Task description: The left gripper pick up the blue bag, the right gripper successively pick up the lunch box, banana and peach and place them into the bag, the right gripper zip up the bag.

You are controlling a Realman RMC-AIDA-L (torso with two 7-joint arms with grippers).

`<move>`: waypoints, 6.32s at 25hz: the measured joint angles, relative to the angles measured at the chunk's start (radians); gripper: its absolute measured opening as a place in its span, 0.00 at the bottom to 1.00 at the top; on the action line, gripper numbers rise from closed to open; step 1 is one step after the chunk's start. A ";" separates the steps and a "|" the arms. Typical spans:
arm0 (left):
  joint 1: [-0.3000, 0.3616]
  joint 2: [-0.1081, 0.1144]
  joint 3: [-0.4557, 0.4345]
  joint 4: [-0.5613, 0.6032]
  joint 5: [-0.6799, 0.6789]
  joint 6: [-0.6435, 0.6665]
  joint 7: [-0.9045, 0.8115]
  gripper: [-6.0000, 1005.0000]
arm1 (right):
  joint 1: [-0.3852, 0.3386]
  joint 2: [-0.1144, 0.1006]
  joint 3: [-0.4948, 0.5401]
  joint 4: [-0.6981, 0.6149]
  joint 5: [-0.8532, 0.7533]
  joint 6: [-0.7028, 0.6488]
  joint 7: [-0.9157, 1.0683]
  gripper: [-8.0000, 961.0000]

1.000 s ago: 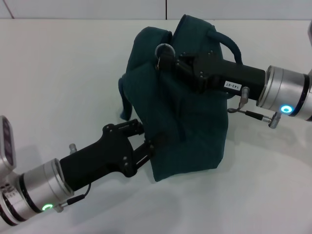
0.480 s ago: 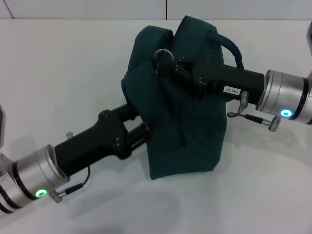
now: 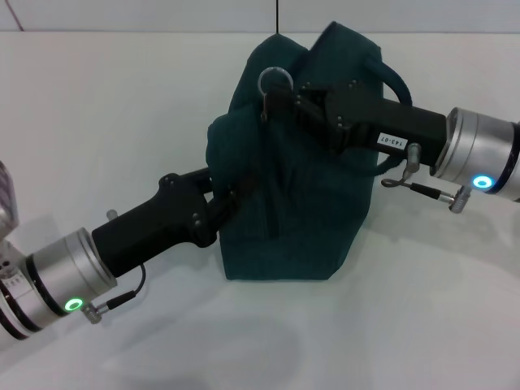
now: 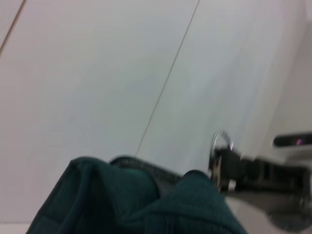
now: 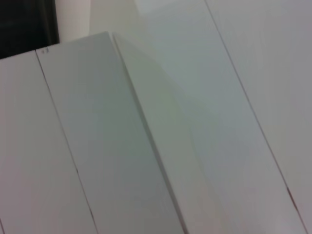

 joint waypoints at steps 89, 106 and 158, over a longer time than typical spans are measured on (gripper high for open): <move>0.020 0.007 0.031 0.170 0.075 0.135 0.013 0.08 | -0.088 -0.023 0.172 0.023 -0.043 -0.071 -0.025 0.05; 0.029 0.038 0.027 0.174 0.078 0.189 0.018 0.06 | -0.102 -0.022 0.252 0.025 -0.042 -0.028 -0.058 0.06; -0.203 0.045 0.028 0.839 0.433 -0.037 -0.937 0.40 | -0.158 -0.004 0.268 0.078 -0.083 0.008 -0.106 0.09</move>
